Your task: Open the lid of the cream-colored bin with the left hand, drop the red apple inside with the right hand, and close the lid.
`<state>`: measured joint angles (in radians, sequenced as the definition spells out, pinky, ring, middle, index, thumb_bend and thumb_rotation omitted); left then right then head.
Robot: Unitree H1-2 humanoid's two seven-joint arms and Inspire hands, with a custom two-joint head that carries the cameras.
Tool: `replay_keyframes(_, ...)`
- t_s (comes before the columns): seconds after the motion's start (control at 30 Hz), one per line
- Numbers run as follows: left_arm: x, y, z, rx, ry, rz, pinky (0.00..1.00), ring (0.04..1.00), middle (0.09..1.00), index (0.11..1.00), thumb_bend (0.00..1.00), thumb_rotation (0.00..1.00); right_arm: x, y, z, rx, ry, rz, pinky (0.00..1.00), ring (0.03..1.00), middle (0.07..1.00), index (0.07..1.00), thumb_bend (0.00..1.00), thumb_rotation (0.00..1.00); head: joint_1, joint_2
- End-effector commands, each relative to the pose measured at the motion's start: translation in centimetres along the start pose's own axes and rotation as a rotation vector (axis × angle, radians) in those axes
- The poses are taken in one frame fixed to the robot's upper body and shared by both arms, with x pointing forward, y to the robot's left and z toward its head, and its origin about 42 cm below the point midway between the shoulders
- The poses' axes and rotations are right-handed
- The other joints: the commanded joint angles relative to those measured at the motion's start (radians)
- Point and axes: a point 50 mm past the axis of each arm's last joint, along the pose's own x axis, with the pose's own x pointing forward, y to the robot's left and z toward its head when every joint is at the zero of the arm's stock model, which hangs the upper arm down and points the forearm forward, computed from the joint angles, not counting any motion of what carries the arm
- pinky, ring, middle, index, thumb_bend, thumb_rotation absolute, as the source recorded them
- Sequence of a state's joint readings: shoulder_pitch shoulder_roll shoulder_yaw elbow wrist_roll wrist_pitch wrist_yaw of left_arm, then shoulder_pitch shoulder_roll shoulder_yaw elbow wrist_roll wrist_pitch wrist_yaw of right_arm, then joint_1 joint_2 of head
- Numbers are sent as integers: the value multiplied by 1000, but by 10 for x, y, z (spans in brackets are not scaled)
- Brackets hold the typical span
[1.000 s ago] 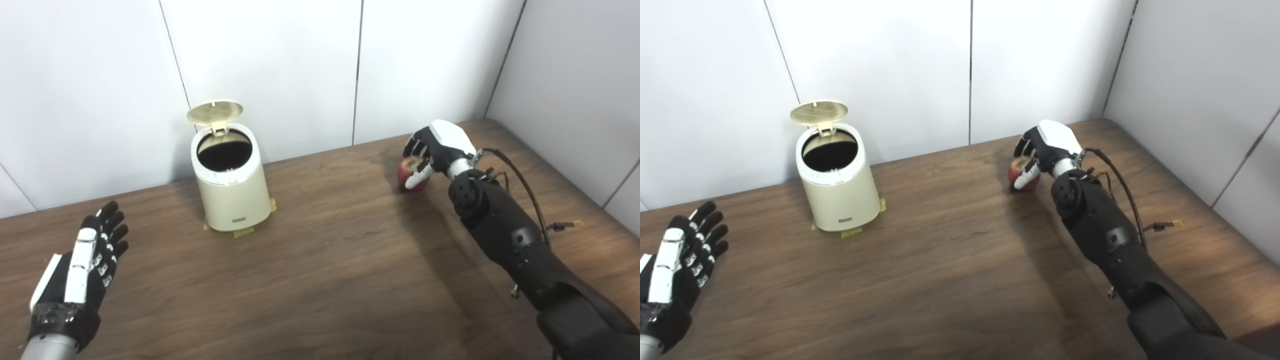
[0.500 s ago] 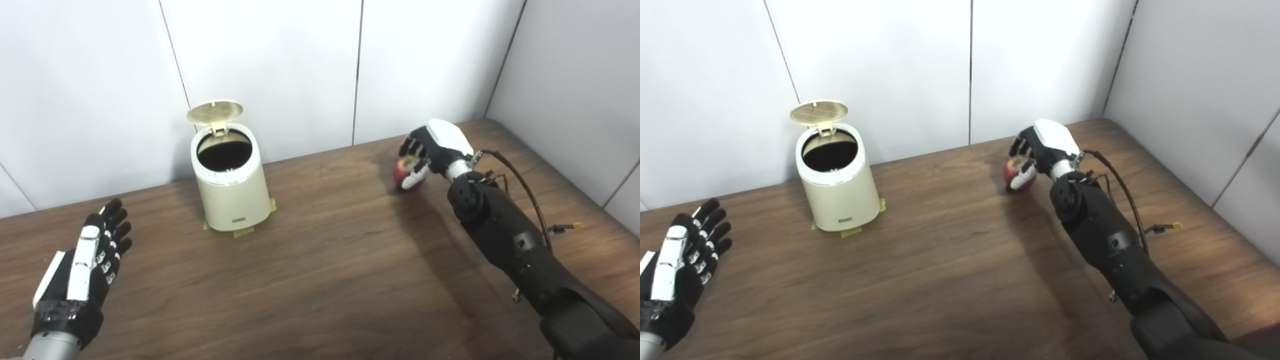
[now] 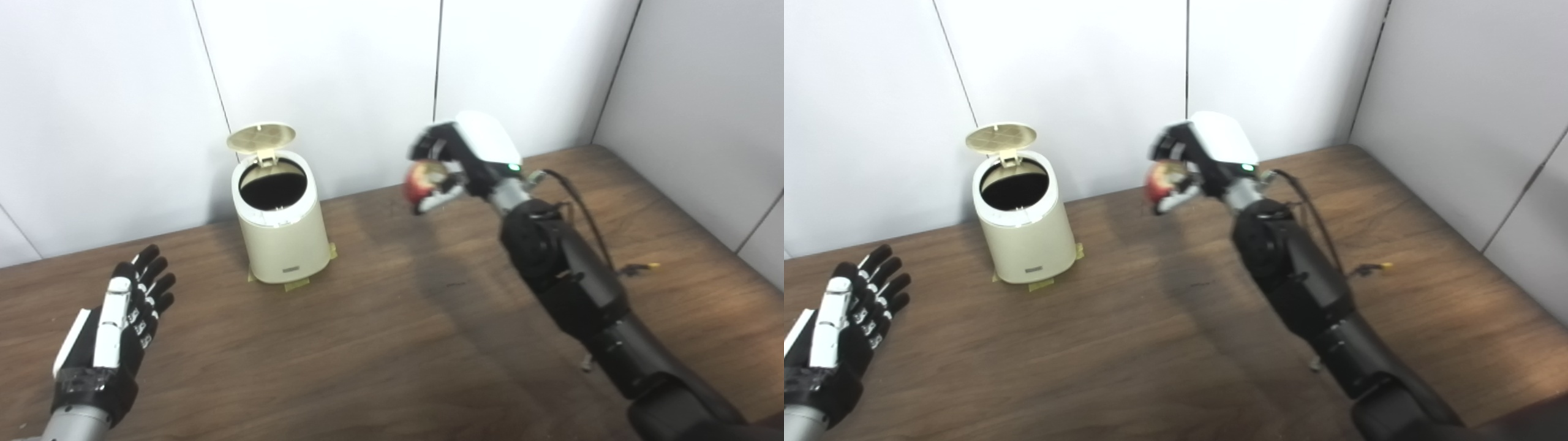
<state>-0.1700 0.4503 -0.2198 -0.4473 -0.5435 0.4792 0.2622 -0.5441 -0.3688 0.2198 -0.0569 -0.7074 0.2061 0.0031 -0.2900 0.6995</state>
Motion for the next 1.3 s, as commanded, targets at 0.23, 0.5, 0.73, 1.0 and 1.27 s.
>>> replay_keyframes(0.23, 4, 0, 8, 39, -42, 16, 918, 947, 972, 990, 451, 1000, 36, -12, 95, 143, -307, -144, 353, 389, 506, 516, 501, 0, 34, -12)
replay_keyframes(0.5, 4, -4, 3, 33, -31, -10, 960, 968, 997, 1000, 464, 1000, 54, 10, 131, 220, -388, -174, 336, 397, 508, 516, 498, 0, 60, -25)
replay_keyframes(0.73, 5, -11, 1, 32, -37, -9, 951, 957, 979, 985, 484, 1000, 72, 28, 141, 271, -380, -128, 350, 399, 507, 519, 498, 0, 90, -36)
replay_keyframes(1.0, 4, -17, 0, 38, -41, -19, 944, 953, 968, 987, 489, 1000, 89, 46, 131, 265, -365, -135, 345, 391, 502, 498, 498, 0, 103, -38)
replay_keyframes(1.27, 2, -17, -5, 46, -31, -10, 942, 959, 968, 978, 500, 1000, 92, 60, 117, 251, -312, -120, 348, 392, 503, 521, 497, 0, 119, -53)
